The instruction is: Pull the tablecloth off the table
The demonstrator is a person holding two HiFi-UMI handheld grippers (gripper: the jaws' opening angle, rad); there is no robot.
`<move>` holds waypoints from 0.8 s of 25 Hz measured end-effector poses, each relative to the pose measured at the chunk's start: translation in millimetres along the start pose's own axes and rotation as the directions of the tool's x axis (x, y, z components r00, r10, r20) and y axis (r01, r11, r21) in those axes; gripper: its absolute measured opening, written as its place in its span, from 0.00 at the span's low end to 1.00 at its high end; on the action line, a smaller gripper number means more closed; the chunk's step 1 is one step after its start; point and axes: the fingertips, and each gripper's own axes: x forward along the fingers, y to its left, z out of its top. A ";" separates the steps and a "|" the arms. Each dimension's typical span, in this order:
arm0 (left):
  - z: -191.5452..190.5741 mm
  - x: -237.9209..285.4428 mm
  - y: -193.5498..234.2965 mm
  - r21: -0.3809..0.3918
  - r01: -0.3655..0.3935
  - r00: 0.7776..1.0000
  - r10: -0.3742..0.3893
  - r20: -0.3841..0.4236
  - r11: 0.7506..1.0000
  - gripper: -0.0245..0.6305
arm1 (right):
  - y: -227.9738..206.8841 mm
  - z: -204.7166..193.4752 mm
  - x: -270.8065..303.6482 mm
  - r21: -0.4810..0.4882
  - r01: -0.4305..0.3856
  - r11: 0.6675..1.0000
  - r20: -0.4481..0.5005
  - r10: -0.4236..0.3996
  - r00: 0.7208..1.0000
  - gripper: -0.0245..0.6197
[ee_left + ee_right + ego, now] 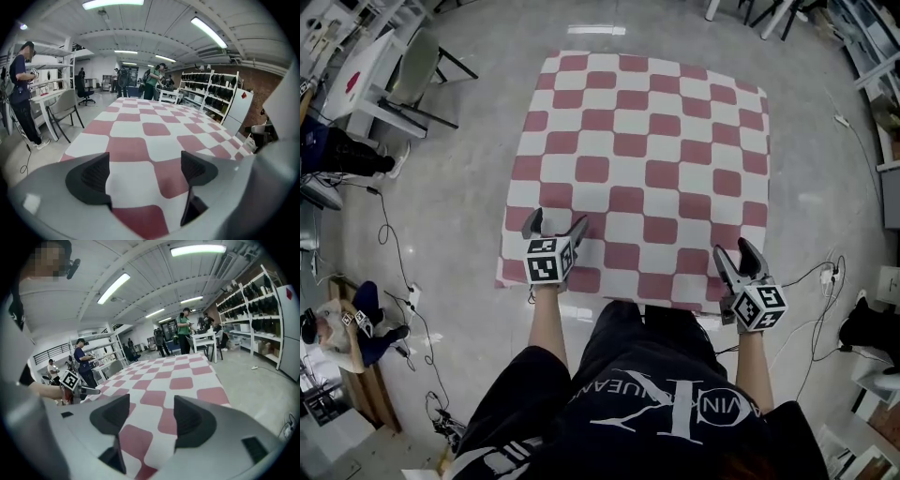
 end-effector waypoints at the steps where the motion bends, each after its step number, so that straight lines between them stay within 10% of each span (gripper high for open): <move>1: 1.6 5.5 2.0 -0.002 -0.005 1.000 0.005 -0.010 1.000 0.74 | -5.0 -1.2 0.9 0.004 0.001 1.000 -0.009 -0.001 1.000 0.45; 14: 6.6 30.4 32.9 -0.006 -0.155 0.980 0.153 -0.129 0.988 0.81 | -17.6 -3.9 51.6 -0.034 -0.063 0.997 -0.135 0.058 0.989 0.45; 20: 11.7 41.6 -4.4 -0.005 -0.097 0.981 0.095 -0.167 0.995 0.76 | -29.1 -7.7 57.2 -0.009 -0.070 0.998 -0.158 0.068 0.985 0.45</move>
